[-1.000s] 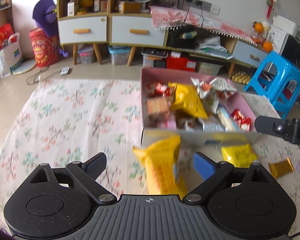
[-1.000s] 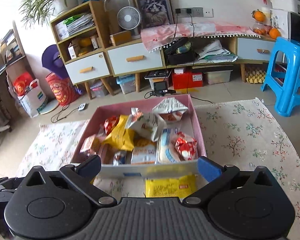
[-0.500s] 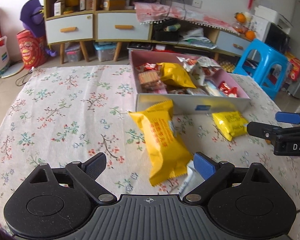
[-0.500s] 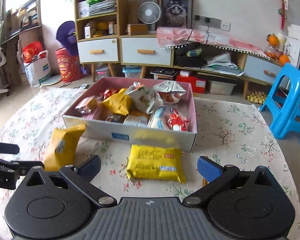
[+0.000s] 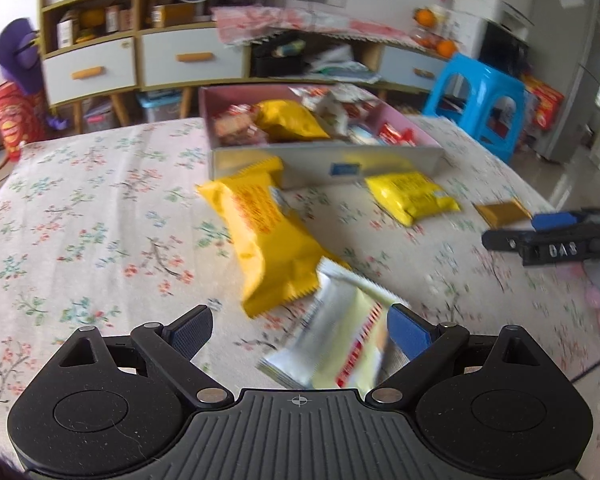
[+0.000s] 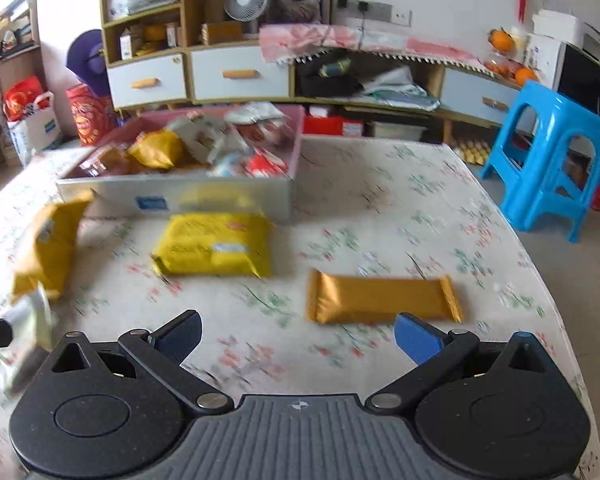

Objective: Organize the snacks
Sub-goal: 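Withdraw both tools from the box back over the remaining snacks, then grasp the white-and-yellow biscuit pack with the left tool while the right tool grasps the gold bar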

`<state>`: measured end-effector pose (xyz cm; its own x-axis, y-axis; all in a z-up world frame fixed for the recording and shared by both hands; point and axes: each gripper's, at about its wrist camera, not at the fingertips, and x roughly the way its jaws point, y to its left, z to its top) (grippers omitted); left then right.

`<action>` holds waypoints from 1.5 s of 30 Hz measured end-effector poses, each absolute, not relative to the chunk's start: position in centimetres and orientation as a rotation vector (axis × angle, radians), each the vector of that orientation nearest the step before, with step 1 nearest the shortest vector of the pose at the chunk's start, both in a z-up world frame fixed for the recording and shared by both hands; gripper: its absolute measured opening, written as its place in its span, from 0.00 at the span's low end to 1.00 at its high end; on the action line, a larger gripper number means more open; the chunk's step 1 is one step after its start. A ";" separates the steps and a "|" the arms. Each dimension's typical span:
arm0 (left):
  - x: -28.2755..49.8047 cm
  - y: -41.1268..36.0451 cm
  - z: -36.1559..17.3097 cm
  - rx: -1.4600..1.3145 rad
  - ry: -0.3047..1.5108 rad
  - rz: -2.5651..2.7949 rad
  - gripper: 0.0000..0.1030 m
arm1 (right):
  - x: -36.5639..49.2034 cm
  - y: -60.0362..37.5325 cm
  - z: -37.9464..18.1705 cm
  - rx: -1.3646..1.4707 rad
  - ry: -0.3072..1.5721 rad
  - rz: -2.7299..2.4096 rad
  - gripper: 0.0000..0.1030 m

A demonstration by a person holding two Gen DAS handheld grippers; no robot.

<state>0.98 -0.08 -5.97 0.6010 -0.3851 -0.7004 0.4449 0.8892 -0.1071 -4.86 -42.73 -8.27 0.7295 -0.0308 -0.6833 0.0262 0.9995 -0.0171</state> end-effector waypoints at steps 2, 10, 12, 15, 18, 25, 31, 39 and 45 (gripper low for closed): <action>0.6 -0.6 -6.5 0.109 0.799 -0.504 0.93 | -5.0 -43.4 -8.7 -0.013 0.763 -0.046 0.90; -0.2 -1.4 -7.2 0.123 0.803 -0.562 0.91 | -4.5 -47.1 -8.5 0.027 0.747 -0.060 0.90; -0.1 -1.5 -7.2 0.111 0.807 -0.558 0.90 | -3.9 -48.1 -8.5 0.044 0.750 -0.063 0.90; 0.0 -1.6 -7.4 0.095 0.809 -0.543 0.90 | -2.6 -49.4 -9.0 0.073 0.776 -0.061 0.90; 0.1 -1.7 -7.3 0.085 0.807 -0.533 0.90 | -1.7 -50.0 -9.4 0.089 0.799 -0.063 0.90; 0.0 -2.0 -7.3 0.105 0.803 -0.524 0.89 | -0.5 -49.5 -9.6 0.105 0.819 -0.014 0.90; -0.2 -1.9 -7.3 0.122 0.802 -0.513 0.85 | -1.1 -47.2 -9.4 0.072 0.828 0.094 0.89; -0.6 -1.8 -7.0 0.114 0.810 -0.520 0.80 | -2.2 -42.8 -8.7 0.064 0.864 0.293 0.87; -0.8 -1.6 -6.9 0.110 0.814 -0.519 0.73 | -3.4 -39.6 -8.0 -0.012 0.878 0.452 0.85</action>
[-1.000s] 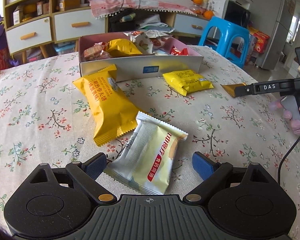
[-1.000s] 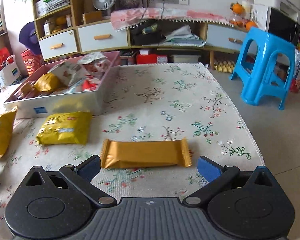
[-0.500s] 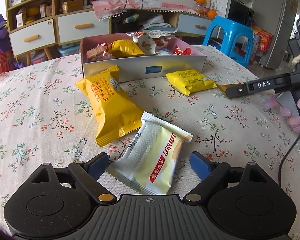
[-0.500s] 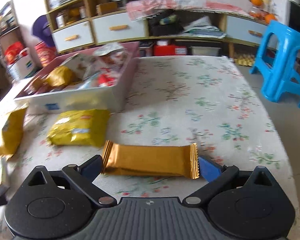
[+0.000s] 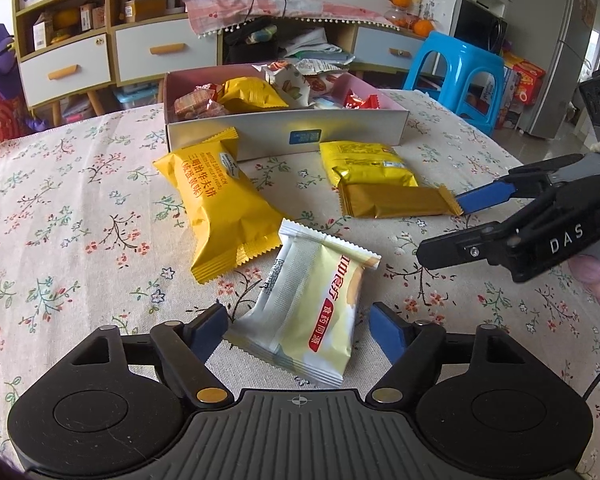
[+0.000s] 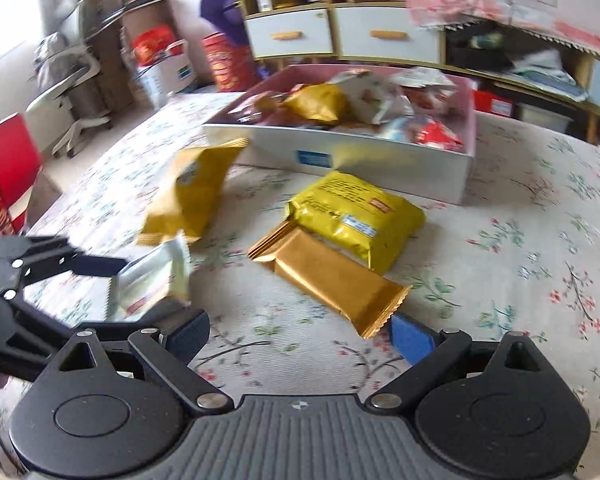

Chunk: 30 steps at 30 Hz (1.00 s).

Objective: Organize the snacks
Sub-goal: 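Grasp the white-and-yellow biscuit pack with the left tool while the right tool grasps the gold bar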

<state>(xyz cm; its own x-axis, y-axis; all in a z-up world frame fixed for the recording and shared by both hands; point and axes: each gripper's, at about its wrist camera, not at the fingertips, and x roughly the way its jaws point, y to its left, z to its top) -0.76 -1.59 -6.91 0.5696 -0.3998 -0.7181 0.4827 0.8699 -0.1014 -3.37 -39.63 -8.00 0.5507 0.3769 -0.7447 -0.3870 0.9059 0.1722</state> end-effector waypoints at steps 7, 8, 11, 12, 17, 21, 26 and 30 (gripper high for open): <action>-0.4 -1.6 -6.9 0.111 0.814 -0.499 0.71 | -2.0 -40.1 -8.2 -0.113 0.830 0.321 0.84; -0.3 -1.6 -7.0 0.114 0.812 -0.497 0.71 | -1.8 -40.1 -8.4 -0.127 0.829 0.310 0.84; -0.1 -1.6 -7.0 0.113 0.809 -0.496 0.71 | -1.4 -40.1 -8.7 -0.150 0.821 0.301 0.80; -0.1 -1.6 -7.0 0.116 0.808 -0.501 0.71 | -1.4 -39.9 -8.8 -0.154 0.817 0.309 0.80; 0.0 -1.6 -6.9 0.106 0.813 -0.514 0.70 | -1.3 -39.0 -9.0 -0.154 0.808 0.364 0.70; -0.4 -1.5 -6.8 0.117 0.816 -0.521 0.67 | -1.7 -38.2 -8.7 -0.144 0.809 0.386 0.54; -0.8 -0.9 -6.6 0.112 0.827 -0.519 0.61 | -2.9 -37.2 -8.3 -0.143 0.823 0.442 0.48; -1.0 -0.6 -6.6 0.104 0.830 -0.522 0.60 | -4.0 -35.8 -7.8 -0.157 0.844 0.528 0.44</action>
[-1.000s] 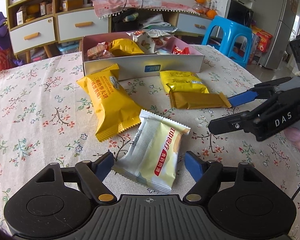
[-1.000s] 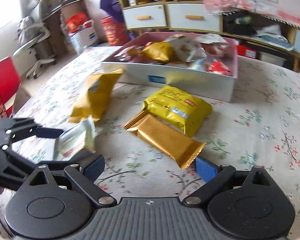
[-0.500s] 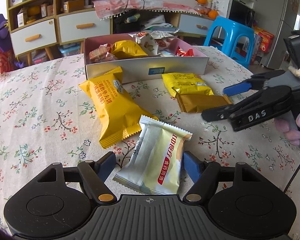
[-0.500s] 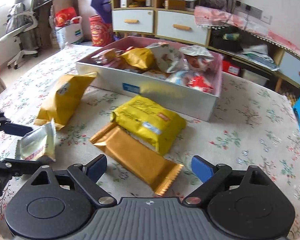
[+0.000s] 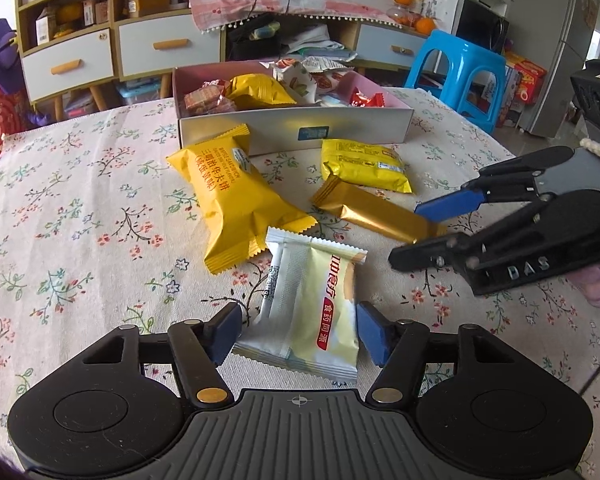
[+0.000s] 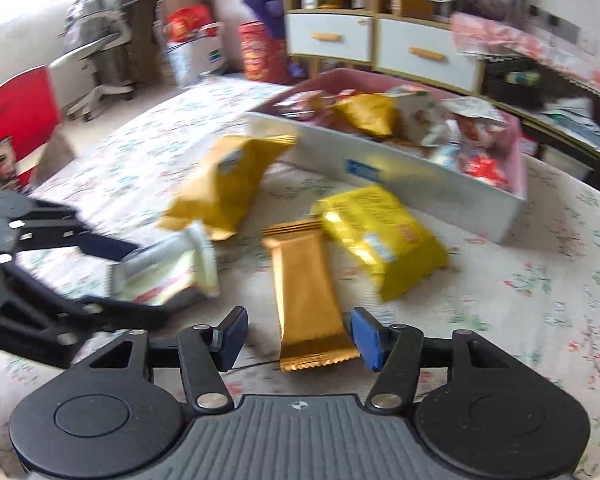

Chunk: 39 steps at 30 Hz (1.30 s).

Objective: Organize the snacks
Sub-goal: 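Grasp the white-and-yellow biscuit pack with the left tool while the right tool grasps the gold bar, then carry both snacks over the pink box and open both tools to release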

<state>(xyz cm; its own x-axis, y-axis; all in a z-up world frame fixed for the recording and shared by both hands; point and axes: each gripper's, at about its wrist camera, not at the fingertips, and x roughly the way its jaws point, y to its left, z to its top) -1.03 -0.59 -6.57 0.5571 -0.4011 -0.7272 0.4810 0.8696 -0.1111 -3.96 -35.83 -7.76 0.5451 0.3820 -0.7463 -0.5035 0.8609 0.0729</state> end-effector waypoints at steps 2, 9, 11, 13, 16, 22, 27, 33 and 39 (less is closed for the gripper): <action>-1.0 -0.6 -6.6 0.104 0.831 -0.521 0.60 | -4.1 -35.2 -7.5 -0.172 0.837 0.535 0.43; -0.9 -1.0 -6.6 0.104 0.827 -0.524 0.51 | -2.7 -34.3 -7.9 -0.199 0.827 0.428 0.36; -0.9 -1.1 -6.5 0.103 0.827 -0.527 0.49 | -2.6 -34.1 -7.8 -0.192 0.829 0.429 0.28; -0.9 -1.1 -6.4 0.101 0.828 -0.527 0.47 | -2.7 -33.7 -7.7 -0.206 0.827 0.439 0.19; -0.9 -1.1 -6.3 0.094 0.830 -0.533 0.44 | -2.8 -32.9 -7.6 -0.241 0.827 0.434 0.17; -0.7 -1.4 -5.4 0.065 0.842 -0.546 0.33 | -2.7 -33.1 -6.9 -0.212 0.830 0.410 0.17; -0.2 -1.5 -4.1 0.029 0.849 -0.546 0.17 | -2.4 -33.8 -5.1 -0.141 0.798 0.401 0.17; 0.8 -1.7 -4.2 0.027 0.898 -0.525 0.18 | -1.8 -35.2 -3.6 -0.073 0.765 0.368 0.17; 1.7 -1.3 -4.0 -0.023 0.928 -0.540 0.41 | -1.2 -36.7 -3.3 0.000 0.762 0.329 0.17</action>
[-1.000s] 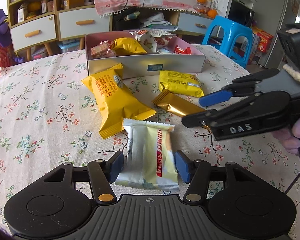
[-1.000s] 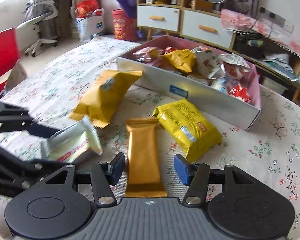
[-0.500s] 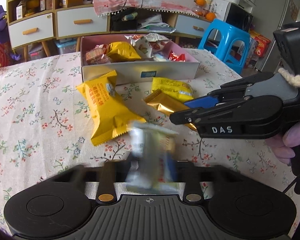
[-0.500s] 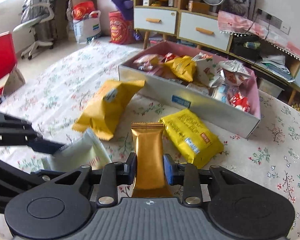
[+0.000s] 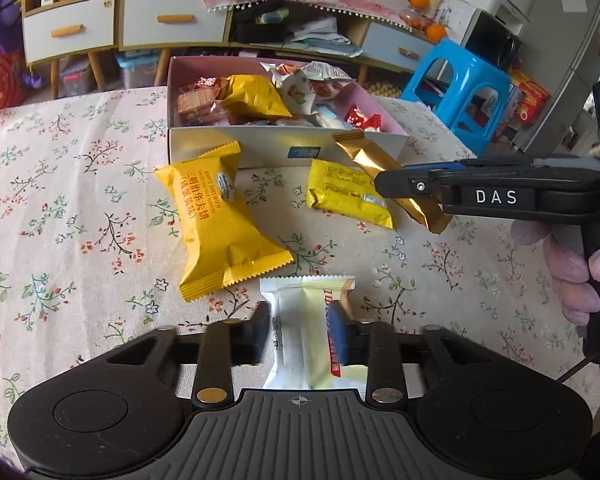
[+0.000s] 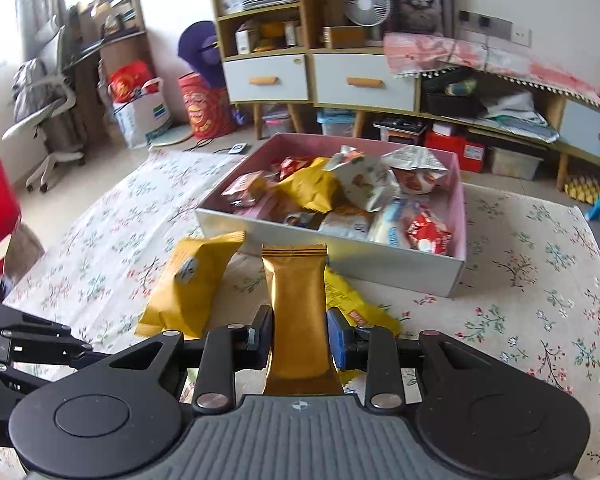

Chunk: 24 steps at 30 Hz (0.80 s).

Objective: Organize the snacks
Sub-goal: 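Carry both snacks over the pink box and open both tools to release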

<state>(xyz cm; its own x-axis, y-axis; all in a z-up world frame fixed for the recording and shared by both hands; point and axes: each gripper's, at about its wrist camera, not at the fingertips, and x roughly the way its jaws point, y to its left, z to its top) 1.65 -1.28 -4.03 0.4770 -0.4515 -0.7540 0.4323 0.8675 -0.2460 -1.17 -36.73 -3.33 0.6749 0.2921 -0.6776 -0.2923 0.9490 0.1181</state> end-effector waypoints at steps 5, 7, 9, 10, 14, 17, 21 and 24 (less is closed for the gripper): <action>1.7 -2.8 -4.3 0.007 0.954 -0.555 0.58 | -0.7 -38.0 -3.2 0.046 0.761 0.306 0.17; 1.7 -3.5 -4.7 0.028 0.967 -0.548 0.58 | -0.6 -38.5 -3.2 0.067 0.761 0.298 0.17; 1.7 -4.1 -5.1 0.045 0.981 -0.532 0.58 | -0.5 -38.9 -3.2 0.085 0.763 0.294 0.17; 1.8 -4.4 -5.3 0.052 0.989 -0.522 0.58 | -0.5 -39.1 -3.3 0.091 0.764 0.291 0.17; 1.8 -5.2 -5.6 0.076 0.997 -0.491 0.55 | -0.6 -39.6 -3.6 0.100 0.771 0.287 0.17; 1.8 -5.5 -5.6 0.092 0.992 -0.478 0.46 | -0.7 -39.8 -3.7 0.097 0.775 0.290 0.17; 1.7 -5.7 -5.6 0.110 0.987 -0.471 0.43 | -0.7 -40.0 -3.8 0.095 0.777 0.295 0.17; 1.5 -5.9 -5.4 0.114 0.978 -0.470 0.43 | -0.7 -40.1 -3.7 0.098 0.774 0.299 0.17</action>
